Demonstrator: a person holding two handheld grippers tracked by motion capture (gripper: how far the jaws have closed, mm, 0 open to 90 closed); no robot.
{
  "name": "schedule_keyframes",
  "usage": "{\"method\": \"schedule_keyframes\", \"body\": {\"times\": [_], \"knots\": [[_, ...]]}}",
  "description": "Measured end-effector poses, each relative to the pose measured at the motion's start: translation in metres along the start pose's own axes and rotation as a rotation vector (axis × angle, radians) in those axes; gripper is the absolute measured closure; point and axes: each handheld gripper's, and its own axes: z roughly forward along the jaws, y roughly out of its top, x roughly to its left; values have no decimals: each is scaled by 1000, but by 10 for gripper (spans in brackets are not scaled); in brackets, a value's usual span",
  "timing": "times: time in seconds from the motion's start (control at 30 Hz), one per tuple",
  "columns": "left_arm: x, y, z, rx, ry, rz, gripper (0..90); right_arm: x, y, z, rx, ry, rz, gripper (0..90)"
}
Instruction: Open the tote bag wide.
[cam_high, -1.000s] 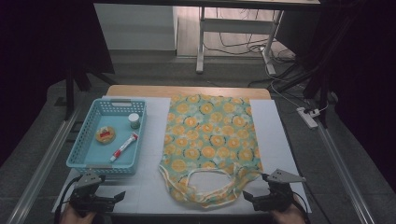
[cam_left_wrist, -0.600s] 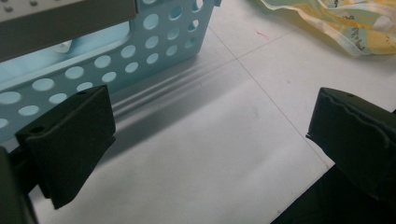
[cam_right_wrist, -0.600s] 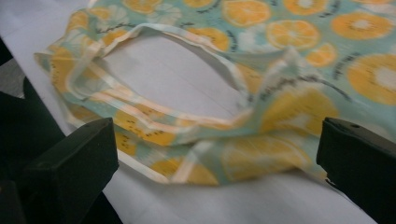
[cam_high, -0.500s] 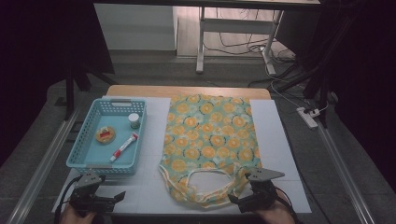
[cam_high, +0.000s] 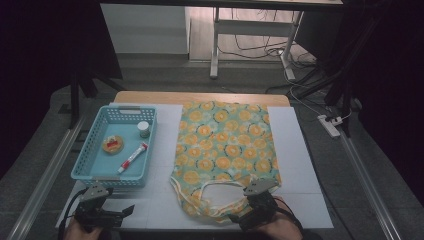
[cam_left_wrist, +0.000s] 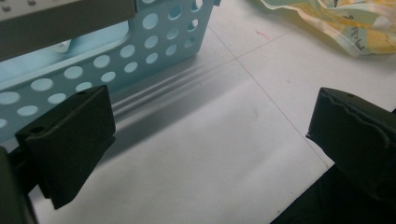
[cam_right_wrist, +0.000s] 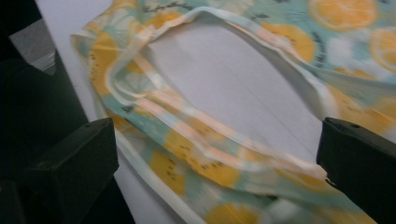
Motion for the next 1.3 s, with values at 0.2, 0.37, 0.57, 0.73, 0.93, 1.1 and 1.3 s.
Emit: {"method": "schedule_keyframes", "body": {"times": [0.2,0.37,0.57,0.73,0.93,1.1,1.3], "knots": [[0,0,0,1,0,2,5,7,7,14,35,27,-46,0],[0,0,0,2,-1,3,4,11,11,29,79,46,-98,138],[0,0,0,4,-2,3,5,9,15,29,100,77,-130,534],[0,0,1,5,-3,3,5,7,18,21,77,90,-126,814],[0,0,1,4,-4,2,5,1,25,11,51,124,-97,891],[0,0,0,4,-5,2,5,-9,37,4,35,89,-82,893],[0,0,1,5,-4,1,6,-32,53,-3,6,112,-28,894]]}}
